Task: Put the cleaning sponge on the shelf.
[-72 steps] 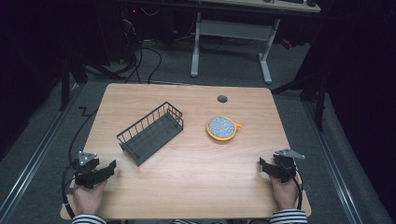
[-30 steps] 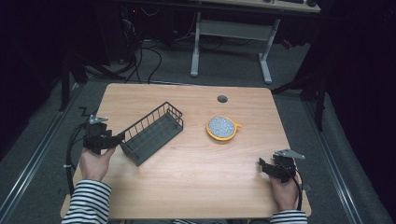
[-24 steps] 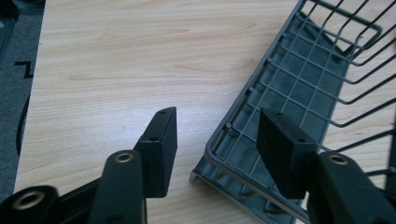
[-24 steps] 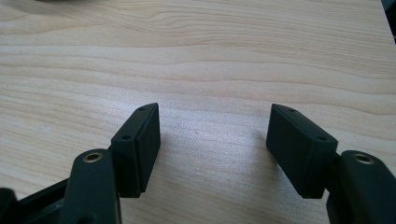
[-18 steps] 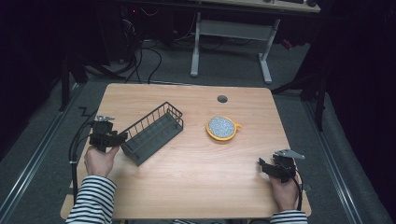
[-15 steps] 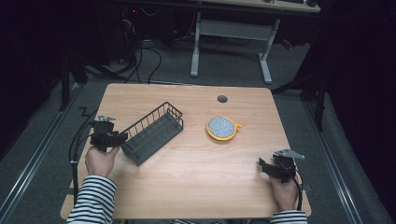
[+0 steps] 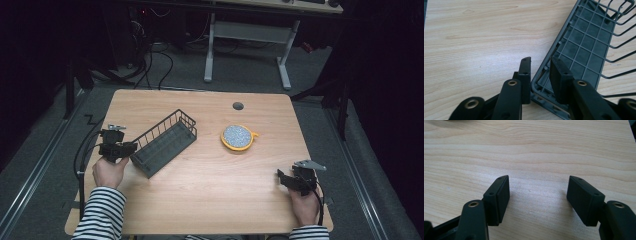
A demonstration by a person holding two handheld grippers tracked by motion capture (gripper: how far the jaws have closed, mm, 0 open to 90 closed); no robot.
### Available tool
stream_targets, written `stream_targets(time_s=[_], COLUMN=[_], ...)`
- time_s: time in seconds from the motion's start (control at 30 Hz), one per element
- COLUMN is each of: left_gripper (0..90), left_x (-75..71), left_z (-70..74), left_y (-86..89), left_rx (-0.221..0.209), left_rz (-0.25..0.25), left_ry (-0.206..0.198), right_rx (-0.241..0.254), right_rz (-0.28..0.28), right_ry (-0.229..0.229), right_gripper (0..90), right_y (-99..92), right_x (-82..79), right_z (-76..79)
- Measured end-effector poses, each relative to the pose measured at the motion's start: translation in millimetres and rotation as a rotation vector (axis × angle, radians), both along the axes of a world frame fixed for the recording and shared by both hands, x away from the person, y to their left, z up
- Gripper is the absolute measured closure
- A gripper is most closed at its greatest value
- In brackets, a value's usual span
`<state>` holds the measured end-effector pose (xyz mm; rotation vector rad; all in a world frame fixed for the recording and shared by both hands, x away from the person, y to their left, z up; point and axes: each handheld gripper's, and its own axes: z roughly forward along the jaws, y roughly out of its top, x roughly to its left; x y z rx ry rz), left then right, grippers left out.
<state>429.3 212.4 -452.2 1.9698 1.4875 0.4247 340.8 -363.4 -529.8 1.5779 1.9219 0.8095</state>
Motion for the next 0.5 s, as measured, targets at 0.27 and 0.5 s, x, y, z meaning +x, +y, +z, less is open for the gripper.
stream_targets(time_s=[0.27,0.5], left_gripper=[74.8,74.9], left_x=[-3.8,-9.4], left_z=[-0.9,-1.7], left_y=[-3.9,-11.0], left_rx=[-0.016,-0.029], left_rz=[-0.005,-0.015], left_ry=[-0.008,-0.016], right_rx=[0.001,0.001], right_rz=[-0.001,0.0], right_ry=[0.001,0.0], right_gripper=[35.1,35.1], right_y=[0.2,0.4], right_x=[-0.1,-0.1], right_z=[0.0,-0.1])
